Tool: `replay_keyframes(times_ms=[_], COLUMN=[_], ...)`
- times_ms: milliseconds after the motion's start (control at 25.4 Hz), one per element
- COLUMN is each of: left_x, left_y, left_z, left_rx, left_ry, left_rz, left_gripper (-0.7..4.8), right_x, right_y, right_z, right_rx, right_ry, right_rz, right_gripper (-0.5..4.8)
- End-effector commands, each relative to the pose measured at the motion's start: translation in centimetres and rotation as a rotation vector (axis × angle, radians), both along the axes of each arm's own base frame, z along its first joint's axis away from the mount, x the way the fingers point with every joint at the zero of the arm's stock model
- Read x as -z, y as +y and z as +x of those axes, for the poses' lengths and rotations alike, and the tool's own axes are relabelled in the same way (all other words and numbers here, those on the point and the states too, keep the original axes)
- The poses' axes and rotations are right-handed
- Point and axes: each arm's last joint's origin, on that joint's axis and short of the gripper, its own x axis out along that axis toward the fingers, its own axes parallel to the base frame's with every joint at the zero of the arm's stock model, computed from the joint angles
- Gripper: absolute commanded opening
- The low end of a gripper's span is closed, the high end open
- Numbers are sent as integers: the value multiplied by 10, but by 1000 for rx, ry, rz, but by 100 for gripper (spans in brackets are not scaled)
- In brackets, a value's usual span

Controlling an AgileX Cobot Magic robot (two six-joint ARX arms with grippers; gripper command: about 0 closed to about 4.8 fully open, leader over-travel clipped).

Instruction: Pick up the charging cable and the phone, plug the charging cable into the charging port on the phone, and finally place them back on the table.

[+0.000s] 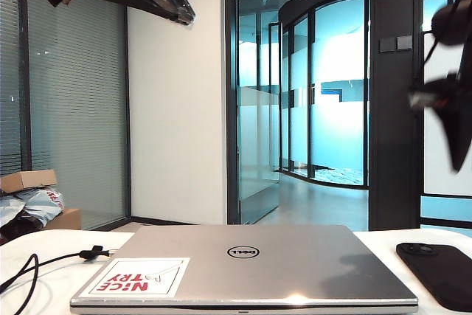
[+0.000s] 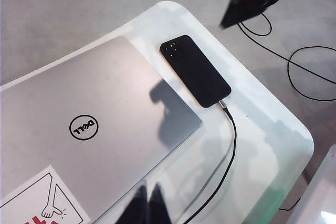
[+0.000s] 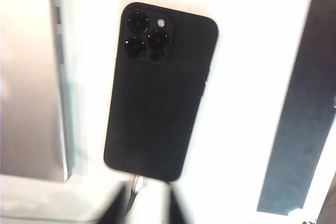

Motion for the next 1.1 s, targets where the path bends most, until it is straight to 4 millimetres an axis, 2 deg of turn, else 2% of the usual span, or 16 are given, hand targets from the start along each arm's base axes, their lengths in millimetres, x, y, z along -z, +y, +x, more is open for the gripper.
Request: replay_keyframes(times_ms=[39, 118, 236, 393, 511, 668, 786, 865, 1101], left_x=[-4, -7, -16, -21, -19, -9, 6, 27, 60], left_y=[2, 5, 13, 19, 21, 23, 26, 27, 29], left_z=[-2, -6, -15, -21, -23, -26, -29, -31, -32], left_rx=[3, 1, -7, -7, -7, -7, -6, -5, -5], left_ry=[-15, -22, -51, -64, -63, -49, -45, -64, -87], left_rz=[-8, -14, -33, -44, -42, -31, -25, -40, -60], left_gripper=[-5, -5, -5, -5, -5, -5, -5, -5, -5], right_x=[-27, -45, -78, -91, -90, -78, -62, -46, -41], right_y=[1, 1, 0, -1, -2, -3, -2, -2, -2], right_z=[-19, -32, -67, -104, -124, -146, -160, -173, -179], right_rx=[32, 31, 32, 32, 41, 38, 16, 27, 26], right_ry=[-29, -80, -309, -535, -606, -602, -659, -734, -735], right_rz=[-18, -14, -6, 3, -10, -18, 24, 45, 46], right_gripper=[-6, -6, -6, -6, -6, -6, -6, -5, -5])
